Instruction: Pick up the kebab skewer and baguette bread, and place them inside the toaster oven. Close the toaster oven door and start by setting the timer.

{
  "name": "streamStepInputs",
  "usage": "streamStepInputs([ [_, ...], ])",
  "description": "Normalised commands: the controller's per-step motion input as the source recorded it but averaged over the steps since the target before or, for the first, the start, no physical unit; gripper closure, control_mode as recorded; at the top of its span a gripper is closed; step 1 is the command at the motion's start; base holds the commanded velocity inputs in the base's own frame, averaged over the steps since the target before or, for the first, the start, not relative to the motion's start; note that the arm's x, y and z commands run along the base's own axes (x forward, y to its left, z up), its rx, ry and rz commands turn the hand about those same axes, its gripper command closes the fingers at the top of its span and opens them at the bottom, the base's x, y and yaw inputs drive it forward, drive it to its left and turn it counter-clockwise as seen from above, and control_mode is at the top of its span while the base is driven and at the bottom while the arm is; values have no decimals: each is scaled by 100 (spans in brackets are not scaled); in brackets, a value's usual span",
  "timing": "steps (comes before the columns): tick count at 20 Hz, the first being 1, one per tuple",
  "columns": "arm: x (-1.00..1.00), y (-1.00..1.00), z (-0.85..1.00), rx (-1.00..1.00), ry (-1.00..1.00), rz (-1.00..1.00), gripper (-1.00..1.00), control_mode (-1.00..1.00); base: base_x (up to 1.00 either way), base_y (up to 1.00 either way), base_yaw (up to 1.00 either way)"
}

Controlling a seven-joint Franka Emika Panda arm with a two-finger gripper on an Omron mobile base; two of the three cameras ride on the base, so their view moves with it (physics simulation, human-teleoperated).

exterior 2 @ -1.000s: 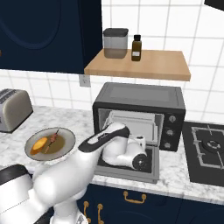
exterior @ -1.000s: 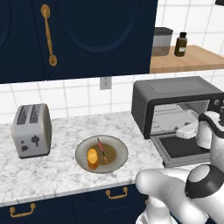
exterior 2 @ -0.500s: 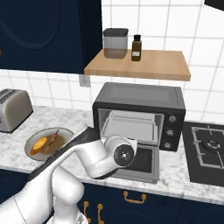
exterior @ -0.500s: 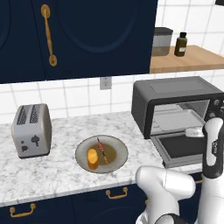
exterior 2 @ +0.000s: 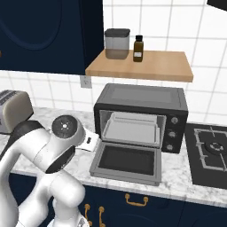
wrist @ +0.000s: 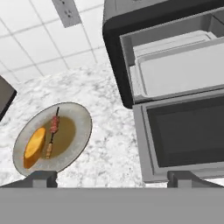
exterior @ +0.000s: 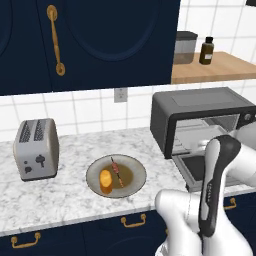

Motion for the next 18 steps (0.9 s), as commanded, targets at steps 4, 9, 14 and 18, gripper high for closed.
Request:
streamStepInputs([
  [4, -10, 100, 0, 0, 31, 6, -100, -100, 0, 0, 0],
  [9, 16, 100, -3, -3, 17, 17, -100, -100, 0, 0, 0],
  [14, 22, 100, -28, -5, 4, 19, -100, -100, 0, 0, 0],
  [18, 32, 100, -63, 0, 1, 6, -100, -100, 0, 0, 0],
])
